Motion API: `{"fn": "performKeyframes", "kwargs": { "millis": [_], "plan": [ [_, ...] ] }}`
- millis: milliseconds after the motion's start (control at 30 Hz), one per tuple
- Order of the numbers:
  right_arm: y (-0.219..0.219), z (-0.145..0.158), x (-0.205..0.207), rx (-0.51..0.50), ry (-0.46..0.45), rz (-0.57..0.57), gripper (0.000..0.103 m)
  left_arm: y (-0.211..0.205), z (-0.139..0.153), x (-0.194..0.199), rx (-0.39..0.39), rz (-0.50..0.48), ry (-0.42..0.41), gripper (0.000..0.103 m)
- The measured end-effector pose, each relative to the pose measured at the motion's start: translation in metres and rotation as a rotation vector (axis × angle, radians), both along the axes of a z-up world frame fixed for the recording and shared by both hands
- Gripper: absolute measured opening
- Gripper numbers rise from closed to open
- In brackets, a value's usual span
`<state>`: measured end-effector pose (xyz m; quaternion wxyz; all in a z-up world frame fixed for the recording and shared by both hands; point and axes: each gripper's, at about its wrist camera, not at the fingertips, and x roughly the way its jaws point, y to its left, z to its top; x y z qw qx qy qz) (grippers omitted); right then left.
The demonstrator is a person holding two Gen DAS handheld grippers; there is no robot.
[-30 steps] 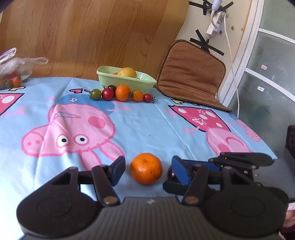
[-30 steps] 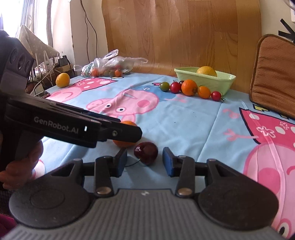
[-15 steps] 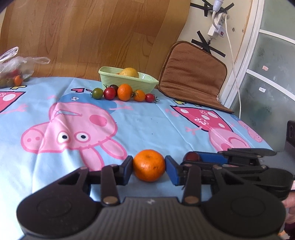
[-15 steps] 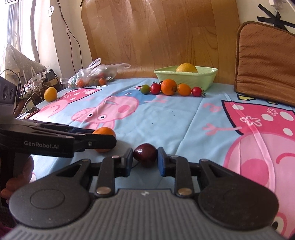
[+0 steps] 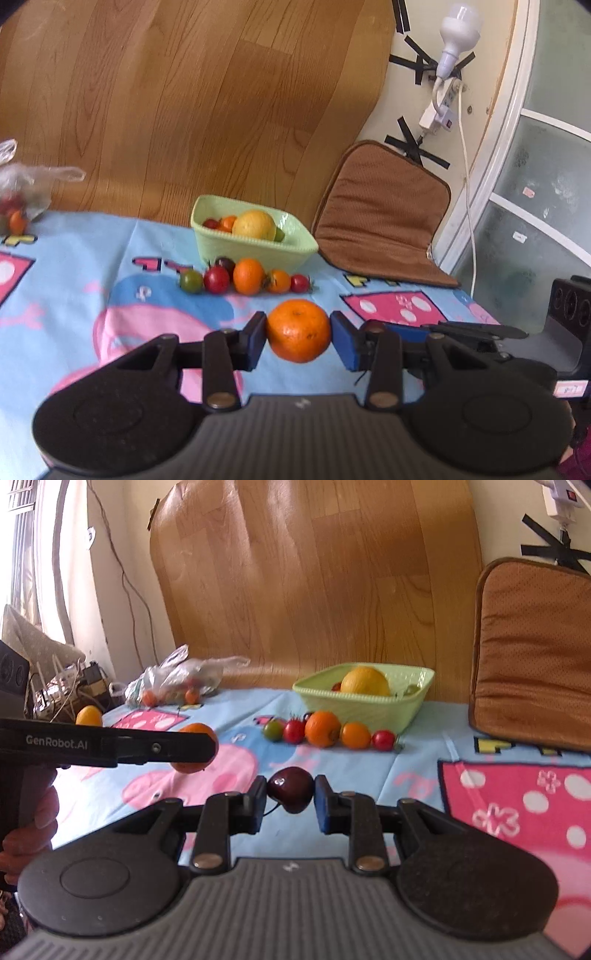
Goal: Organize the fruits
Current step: 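Carry the mandarin and cherry into the green basket and release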
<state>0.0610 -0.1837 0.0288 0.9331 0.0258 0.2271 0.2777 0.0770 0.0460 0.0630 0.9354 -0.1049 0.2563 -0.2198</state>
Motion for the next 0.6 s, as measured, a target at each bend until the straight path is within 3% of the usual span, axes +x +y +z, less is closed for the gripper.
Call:
{"fn": "performKeyframes", "kwargs": {
  "millis": [167,333,533,600],
  "plan": [
    [-0.006,0.015,0.079,0.087,0.013,-0.069,0.03,-0.005,0.016,0.079,0.017,0.029,-0.001,0.038],
    [-0.004,0.009,0.139,0.101,0.025,-0.1,0.03,-0.015,0.006,0.151,0.055,0.057,0.026,0.038],
    [0.001,-0.014,0.176,0.053,0.06,-0.104,0.031,-0.026,-0.022,0.204,0.097,0.062,0.098,0.038],
    [0.0,-0.017,0.177,0.048,0.062,-0.109,0.032,-0.027,-0.029,0.207,0.099,0.07,0.112,0.043]
  ]
}}
